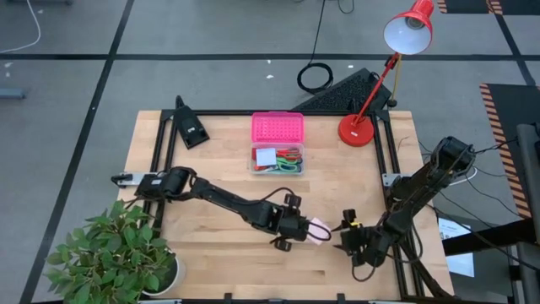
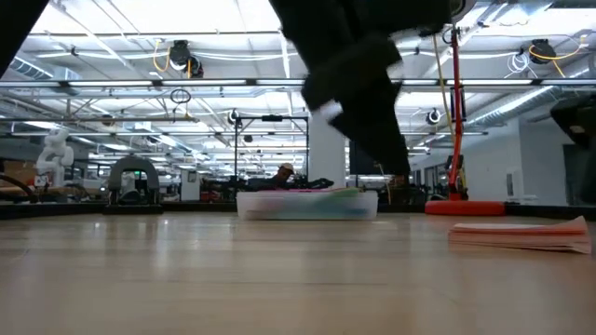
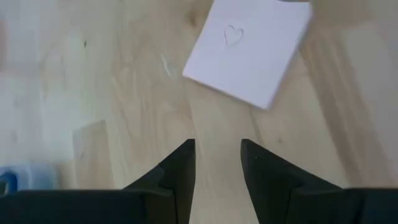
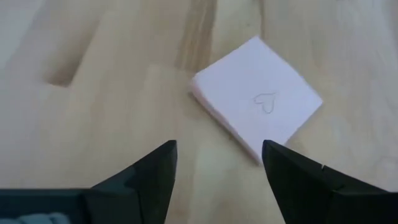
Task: Pack school essentials
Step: Put the pink sticky notes into the supply box
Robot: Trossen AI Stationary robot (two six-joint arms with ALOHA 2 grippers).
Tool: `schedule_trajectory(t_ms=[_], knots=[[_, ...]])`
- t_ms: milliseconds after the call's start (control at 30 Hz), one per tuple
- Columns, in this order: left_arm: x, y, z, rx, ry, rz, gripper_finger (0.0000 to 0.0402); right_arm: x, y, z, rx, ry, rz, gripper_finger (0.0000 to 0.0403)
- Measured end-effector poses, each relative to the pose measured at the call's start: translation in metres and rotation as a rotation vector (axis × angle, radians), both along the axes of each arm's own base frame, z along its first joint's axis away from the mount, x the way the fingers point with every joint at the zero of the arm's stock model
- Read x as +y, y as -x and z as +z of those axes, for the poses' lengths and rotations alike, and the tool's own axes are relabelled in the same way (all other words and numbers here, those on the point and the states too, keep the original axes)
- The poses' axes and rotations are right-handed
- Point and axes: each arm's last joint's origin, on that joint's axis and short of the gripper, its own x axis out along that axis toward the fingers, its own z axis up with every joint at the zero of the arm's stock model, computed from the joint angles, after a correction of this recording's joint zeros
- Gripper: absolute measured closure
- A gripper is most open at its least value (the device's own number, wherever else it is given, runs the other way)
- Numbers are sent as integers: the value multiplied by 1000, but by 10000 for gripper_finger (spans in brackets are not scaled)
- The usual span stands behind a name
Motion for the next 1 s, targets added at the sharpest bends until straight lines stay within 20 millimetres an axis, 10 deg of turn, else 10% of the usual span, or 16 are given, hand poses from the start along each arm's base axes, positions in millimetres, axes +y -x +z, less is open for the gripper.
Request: schedule_trajectory(t_ms=[400,1000], knots=[[-14,12,40,-98,77,12,271,-3,-3,-3,-24,260,150,146],[22,-23,-16,-94,124,45,271,11,-19,-24,103,677,288,178]])
